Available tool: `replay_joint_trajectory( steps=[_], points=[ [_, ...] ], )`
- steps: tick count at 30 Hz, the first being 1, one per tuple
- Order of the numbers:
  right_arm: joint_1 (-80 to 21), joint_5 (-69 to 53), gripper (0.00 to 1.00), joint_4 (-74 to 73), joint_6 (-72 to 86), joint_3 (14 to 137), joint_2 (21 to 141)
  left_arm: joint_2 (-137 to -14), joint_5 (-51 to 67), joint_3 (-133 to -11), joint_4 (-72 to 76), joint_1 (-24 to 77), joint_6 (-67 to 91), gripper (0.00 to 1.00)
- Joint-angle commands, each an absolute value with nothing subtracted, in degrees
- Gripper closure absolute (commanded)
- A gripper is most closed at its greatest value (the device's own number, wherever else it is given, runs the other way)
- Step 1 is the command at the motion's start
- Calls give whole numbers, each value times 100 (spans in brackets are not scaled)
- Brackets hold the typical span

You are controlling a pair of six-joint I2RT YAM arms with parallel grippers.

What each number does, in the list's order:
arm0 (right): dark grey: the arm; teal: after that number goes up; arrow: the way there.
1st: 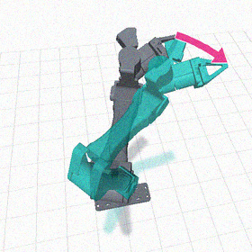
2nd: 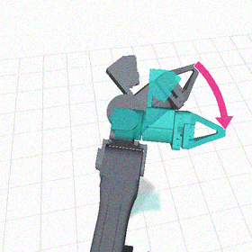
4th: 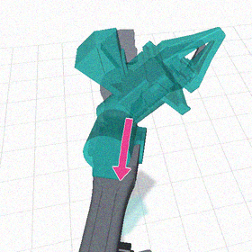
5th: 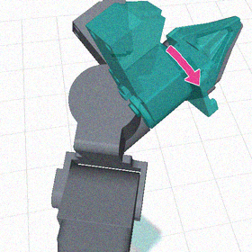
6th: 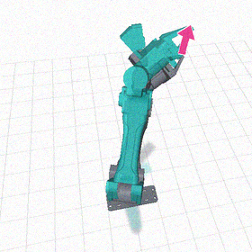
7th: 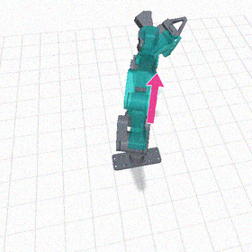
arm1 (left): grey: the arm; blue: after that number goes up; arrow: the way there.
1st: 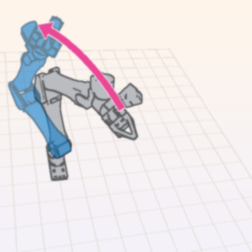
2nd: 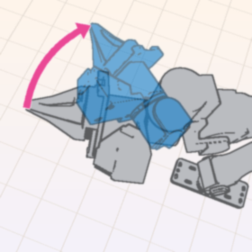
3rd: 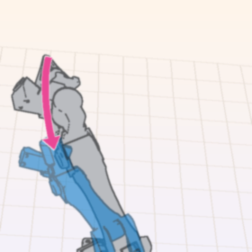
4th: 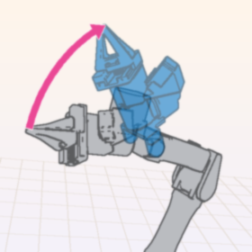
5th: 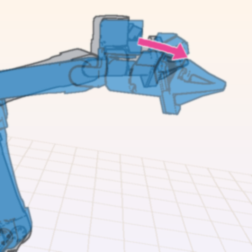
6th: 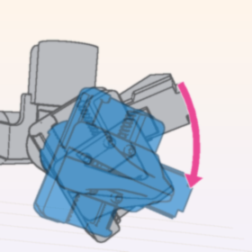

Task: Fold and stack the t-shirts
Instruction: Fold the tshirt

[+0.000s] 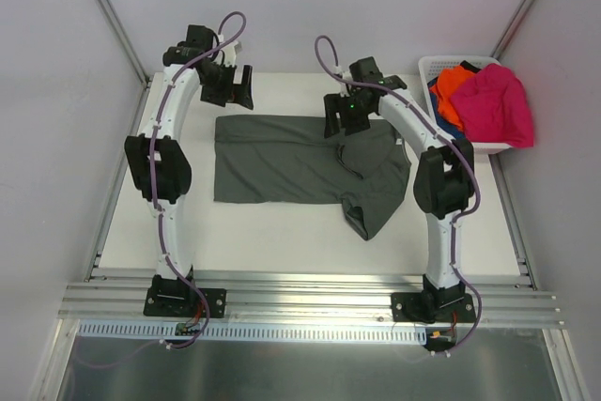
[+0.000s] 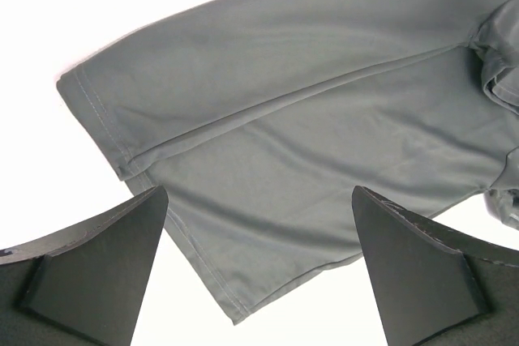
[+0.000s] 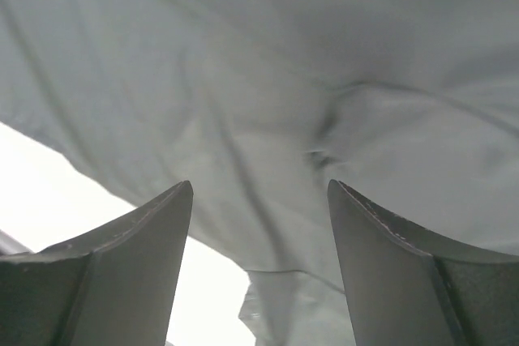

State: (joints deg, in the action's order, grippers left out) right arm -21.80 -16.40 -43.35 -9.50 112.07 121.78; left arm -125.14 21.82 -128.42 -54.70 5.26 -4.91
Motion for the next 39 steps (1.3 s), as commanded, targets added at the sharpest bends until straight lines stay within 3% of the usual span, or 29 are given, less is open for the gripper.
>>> replay_joint_trajectory(
  steps=[1,12,39],
  points=[
    [-2241,-2029,29,-4395,-624,11215,12269,-12235,2118,-12753,-5563,527,-492,1],
    [-2162,-2039,29,-4324,-598,11601,12867,-11953,2022,-12269,-5599,519,-563,1],
    [-1986,-1846,28,-4386,-782,11602,12726,-12234,2224,-12384,-5599,536,-440,1]
  ],
)
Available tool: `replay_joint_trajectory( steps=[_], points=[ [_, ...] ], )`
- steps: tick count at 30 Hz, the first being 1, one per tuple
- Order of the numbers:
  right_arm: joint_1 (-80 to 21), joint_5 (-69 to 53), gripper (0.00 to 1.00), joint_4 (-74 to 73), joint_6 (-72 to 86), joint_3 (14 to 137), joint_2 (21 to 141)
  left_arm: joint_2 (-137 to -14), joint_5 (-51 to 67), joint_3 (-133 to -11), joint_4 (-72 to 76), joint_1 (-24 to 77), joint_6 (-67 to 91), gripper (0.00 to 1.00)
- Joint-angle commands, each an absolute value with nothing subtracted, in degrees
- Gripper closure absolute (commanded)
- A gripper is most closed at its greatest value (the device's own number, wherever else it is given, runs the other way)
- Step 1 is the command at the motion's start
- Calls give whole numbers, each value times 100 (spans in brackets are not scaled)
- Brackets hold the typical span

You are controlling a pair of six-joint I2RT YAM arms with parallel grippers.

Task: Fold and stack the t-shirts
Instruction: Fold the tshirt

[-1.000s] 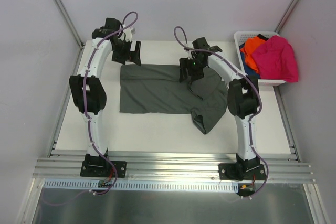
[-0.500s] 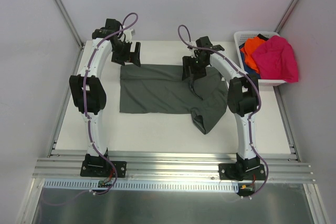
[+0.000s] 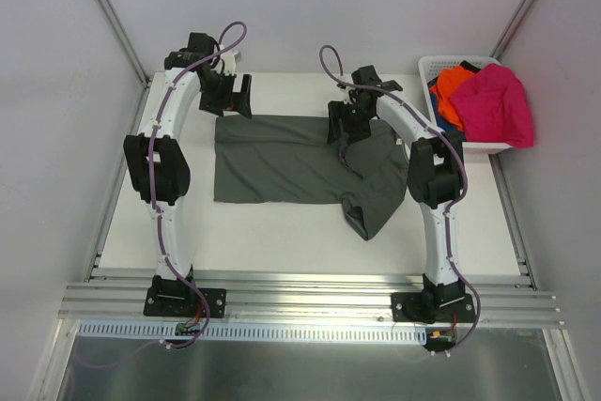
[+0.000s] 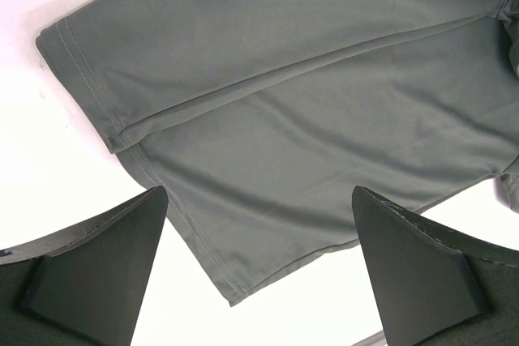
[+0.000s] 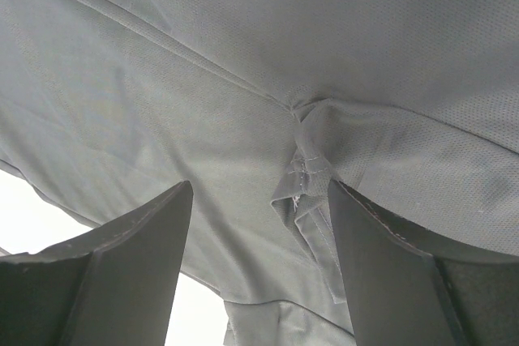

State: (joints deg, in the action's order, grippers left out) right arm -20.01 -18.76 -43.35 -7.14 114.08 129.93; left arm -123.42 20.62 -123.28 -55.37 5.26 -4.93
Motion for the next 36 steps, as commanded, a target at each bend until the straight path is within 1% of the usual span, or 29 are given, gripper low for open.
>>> replay_joint_trajectory(
  steps=[1,19,36],
  points=[
    [-1995,-1846,28,-4394,-791,11584,12735,-12243,2232,-12392,-5599,536,-439,1],
    [-1942,-1722,28,-4412,-984,11294,12700,-12349,2355,-12463,-5599,536,-395,1],
    [-2654,-1916,27,-4360,-844,11602,13104,-12208,2320,-12287,-5599,536,-396,1]
  ],
)
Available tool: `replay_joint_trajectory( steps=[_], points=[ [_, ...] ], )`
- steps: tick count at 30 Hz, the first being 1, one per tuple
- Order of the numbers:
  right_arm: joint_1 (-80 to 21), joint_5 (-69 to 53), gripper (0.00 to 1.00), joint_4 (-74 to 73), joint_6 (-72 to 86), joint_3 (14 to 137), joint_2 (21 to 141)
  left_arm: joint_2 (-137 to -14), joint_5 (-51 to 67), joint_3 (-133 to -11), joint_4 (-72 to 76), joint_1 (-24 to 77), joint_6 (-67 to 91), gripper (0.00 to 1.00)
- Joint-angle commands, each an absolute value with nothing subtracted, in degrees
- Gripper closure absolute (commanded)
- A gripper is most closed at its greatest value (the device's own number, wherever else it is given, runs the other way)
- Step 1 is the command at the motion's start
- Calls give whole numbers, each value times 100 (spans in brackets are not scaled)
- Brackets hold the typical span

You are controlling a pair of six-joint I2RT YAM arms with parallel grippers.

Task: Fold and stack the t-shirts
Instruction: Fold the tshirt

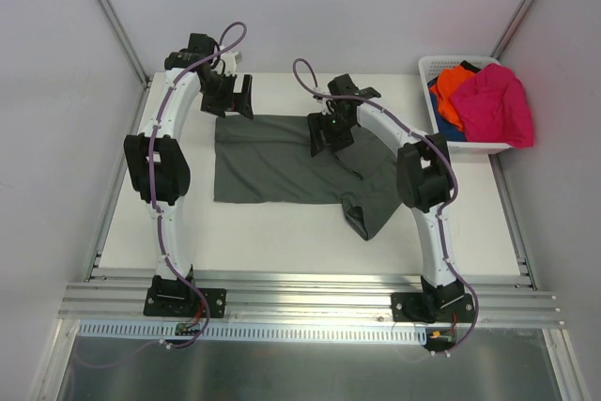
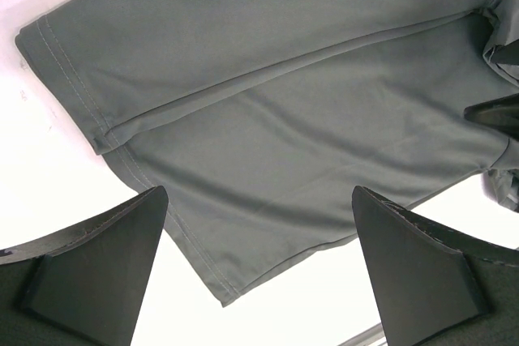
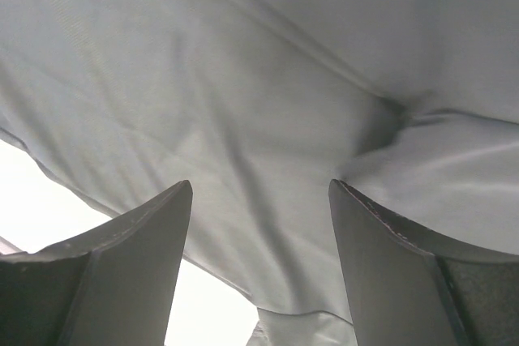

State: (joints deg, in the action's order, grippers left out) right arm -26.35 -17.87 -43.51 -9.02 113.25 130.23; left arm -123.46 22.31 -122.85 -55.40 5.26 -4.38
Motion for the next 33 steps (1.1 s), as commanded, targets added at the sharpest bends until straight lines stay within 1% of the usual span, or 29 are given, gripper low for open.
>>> replay_joint_trajectory(
  steps=[1,11,15,19,24,26,27,28,31,33],
  points=[
    [-2672,-1899,27,-4359,-835,11602,13131,-12199,2312,-12296,-5607,536,-387,1],
    [-2681,-1898,27,-4307,-879,11751,13368,-12015,2224,-12094,-5599,536,-439,1],
    [-2768,-1811,27,-4386,-984,11918,13219,-11997,2224,-12128,-5599,536,-431,1],
    [-2786,-1854,27,-4456,-984,11760,12877,-12058,2259,-12313,-5599,536,-413,1],
    [-2777,-1697,25,-4561,-1160,11093,11911,-11962,2303,-12305,-5607,527,-378,1],
    [-2725,-1679,25,-4640,-1160,10549,11568,-11839,2407,-12191,-5625,519,-352,1],
    [-2716,-1687,25,-4684,-1178,10329,11175,-11734,2443,-12051,-5642,510,-308,1],
    [-2698,-1679,25,-4798,-1213,9953,10988,-11681,2452,-11963,-5643,492,-282,1],
    [-2619,-1652,25,-5079,-1274,9362,10294,-11470,2610,-11524,-5756,475,-158,1],
    [-2532,-1801,26,-5194,-1222,8808,9995,-11347,2689,-11121,-5879,466,-132,5]
  ],
)
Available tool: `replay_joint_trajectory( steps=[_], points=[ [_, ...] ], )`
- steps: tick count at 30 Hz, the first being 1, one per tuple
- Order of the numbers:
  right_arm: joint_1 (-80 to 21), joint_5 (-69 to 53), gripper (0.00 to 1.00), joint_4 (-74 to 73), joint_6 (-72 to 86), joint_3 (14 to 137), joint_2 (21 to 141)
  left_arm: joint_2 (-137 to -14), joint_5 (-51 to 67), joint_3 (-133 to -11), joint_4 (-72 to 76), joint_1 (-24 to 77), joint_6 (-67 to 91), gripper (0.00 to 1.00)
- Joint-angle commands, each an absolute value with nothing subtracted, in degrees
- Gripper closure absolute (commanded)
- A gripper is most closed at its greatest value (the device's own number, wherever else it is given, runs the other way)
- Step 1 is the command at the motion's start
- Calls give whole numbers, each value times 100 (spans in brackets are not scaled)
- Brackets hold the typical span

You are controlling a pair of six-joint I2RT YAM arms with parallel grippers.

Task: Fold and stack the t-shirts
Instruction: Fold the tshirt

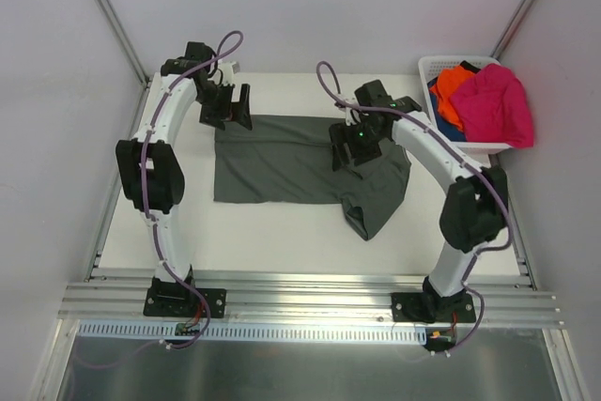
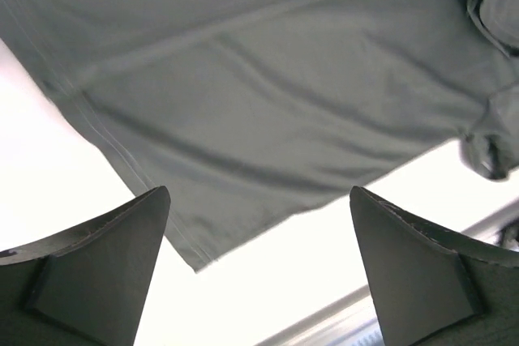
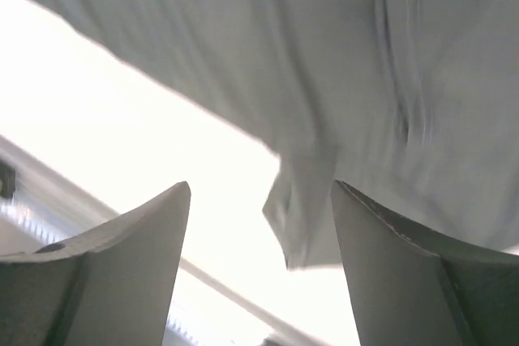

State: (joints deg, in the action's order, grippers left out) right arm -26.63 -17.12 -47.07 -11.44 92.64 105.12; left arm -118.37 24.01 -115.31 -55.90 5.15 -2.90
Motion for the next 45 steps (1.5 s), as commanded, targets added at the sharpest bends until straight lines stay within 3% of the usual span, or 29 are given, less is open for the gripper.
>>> replay_joint_trajectory(
  steps=[1,10,21,34,45],
  points=[
    [-2479,-1828,27,-5273,-1178,8607,9680,-11207,2776,-10970,-5906,466,-123,7],
    [-2329,-2197,35,-5362,-1046,7050,8877,-10389,2725,-9318,-5950,483,-18,15],
    [-2329,-2303,41,-5309,-782,5907,8394,-9906,2602,-7771,-5941,475,-18,15],
    [-2320,-2347,58,-5107,-765,5783,8692,-10160,2443,-7822,-5924,325,211,17],
    [-2329,-2118,55,-5019,-765,5792,9254,-10511,2355,-8042,-5959,79,211,16]
  ],
)
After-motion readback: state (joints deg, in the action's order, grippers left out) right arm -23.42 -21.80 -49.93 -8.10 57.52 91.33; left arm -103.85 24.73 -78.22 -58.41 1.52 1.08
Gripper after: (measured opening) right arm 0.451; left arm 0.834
